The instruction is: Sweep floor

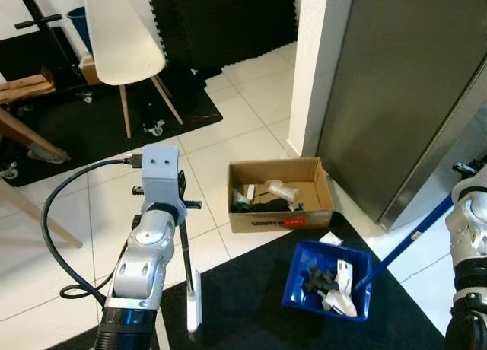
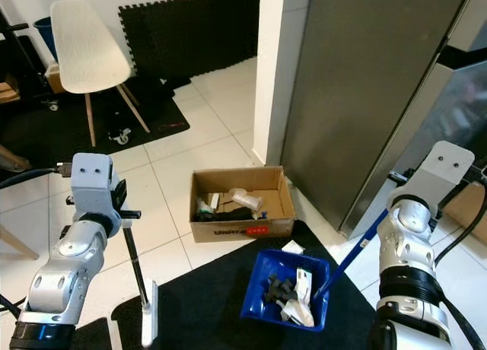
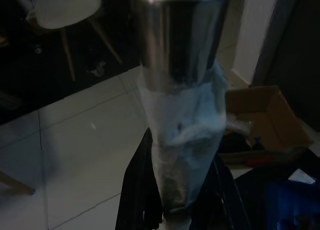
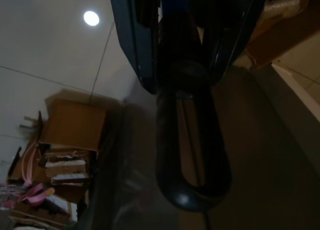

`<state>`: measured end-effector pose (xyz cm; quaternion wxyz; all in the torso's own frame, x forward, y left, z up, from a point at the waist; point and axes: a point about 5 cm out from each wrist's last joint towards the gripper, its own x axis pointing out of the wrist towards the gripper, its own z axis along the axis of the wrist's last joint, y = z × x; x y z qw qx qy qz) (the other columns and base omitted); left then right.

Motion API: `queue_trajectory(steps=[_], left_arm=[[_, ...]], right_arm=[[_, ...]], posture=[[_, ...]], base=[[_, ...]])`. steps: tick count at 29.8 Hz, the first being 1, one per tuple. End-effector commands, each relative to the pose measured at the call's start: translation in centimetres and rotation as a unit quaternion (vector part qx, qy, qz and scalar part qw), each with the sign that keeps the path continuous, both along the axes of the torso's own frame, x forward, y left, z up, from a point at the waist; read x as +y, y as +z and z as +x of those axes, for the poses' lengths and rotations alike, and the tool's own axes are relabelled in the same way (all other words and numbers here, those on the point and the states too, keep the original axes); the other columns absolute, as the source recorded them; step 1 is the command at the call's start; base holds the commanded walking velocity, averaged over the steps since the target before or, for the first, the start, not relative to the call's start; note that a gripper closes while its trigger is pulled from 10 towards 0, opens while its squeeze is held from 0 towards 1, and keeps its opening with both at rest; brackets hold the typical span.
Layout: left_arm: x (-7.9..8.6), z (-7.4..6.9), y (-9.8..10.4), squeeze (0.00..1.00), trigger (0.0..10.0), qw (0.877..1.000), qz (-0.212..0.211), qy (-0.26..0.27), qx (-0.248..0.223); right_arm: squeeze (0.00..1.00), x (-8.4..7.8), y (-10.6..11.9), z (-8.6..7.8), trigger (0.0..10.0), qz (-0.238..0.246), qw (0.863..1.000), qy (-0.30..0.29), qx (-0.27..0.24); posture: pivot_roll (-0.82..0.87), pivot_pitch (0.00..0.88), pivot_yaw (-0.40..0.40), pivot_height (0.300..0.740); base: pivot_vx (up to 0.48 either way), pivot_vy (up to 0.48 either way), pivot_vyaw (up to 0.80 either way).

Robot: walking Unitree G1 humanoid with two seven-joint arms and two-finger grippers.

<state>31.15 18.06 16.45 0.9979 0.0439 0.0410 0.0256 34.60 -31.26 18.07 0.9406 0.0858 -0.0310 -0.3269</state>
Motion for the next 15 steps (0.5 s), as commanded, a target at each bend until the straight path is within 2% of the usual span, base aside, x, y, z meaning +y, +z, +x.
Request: queue_trajectory(steps=[1, 15], left_arm=[[0.11, 0.02, 0.67, 0.00, 10.0, 1.000, 0.012, 0.001, -0.018], [0.11, 0.06, 0.71, 0.00, 10.0, 1.000, 0.013, 0.000, -0.020]], right_arm=[[0.00, -0.33, 0.65, -0.07, 10.0, -0.002, 1.000, -0.008, -0.020], [0.00, -0.29, 0.66, -0.03, 10.0, -0.003, 1.000, -0.007, -0.022]], posture=[[0.04, 0.092, 0.040, 0.740], [0.04, 0.091, 0.041, 0.740]], base=[[0.480, 0.000, 0.00], [0.480, 0.000, 0.00]])
